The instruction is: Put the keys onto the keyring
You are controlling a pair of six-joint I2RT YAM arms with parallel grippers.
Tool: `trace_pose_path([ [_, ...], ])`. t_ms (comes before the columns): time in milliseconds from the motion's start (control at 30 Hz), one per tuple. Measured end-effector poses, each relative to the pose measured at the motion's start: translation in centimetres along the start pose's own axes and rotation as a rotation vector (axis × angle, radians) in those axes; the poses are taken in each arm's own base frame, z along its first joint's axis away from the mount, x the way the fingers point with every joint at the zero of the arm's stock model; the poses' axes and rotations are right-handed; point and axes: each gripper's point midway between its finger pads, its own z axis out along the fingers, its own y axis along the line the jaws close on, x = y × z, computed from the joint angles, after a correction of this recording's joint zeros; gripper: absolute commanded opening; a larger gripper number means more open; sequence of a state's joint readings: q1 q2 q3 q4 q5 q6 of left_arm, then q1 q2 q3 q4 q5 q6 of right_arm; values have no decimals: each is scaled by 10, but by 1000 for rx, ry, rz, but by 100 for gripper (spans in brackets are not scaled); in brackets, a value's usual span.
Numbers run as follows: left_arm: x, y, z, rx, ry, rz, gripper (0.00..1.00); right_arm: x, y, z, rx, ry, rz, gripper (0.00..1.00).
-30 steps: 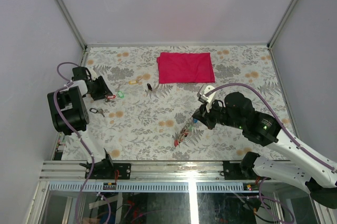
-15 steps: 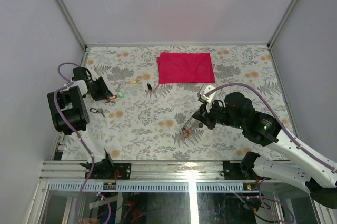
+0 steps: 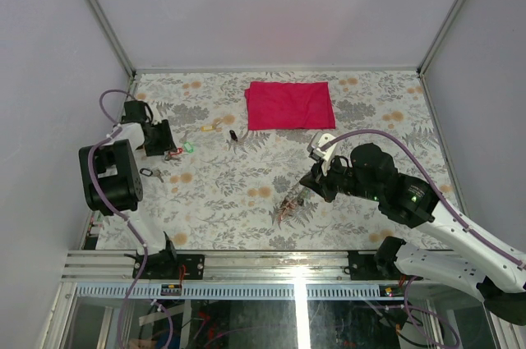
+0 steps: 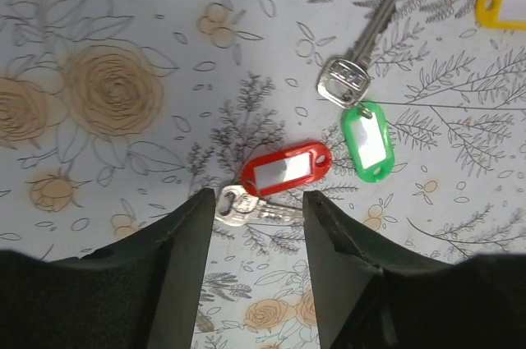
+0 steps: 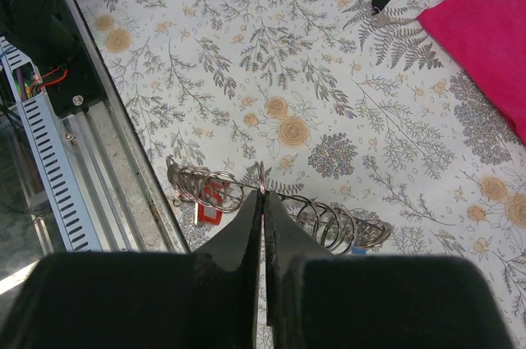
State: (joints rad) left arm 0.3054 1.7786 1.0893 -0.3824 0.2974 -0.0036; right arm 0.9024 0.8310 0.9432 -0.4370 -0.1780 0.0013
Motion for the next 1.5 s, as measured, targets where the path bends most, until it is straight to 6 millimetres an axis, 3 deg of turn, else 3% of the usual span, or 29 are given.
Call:
trace_pose_path([
  [167,12,-13,5,-50,44,102,47,-1,0,-1,0,-3,0,2],
  [433,18,-2,4,-178,72,192,45,-1,1,-2,-6,-7,-1,2],
  [933,21,6,6,-238,97,232,35,-1,4,-2,-23,-7,-2,2],
  [1333,18,11,7,-263,97,243,0,-1,4,-2,-23,-7,-2,2],
  [1500,19,11,6,-262,100,249,0,-1,4,-2,-23,-7,-2,2],
])
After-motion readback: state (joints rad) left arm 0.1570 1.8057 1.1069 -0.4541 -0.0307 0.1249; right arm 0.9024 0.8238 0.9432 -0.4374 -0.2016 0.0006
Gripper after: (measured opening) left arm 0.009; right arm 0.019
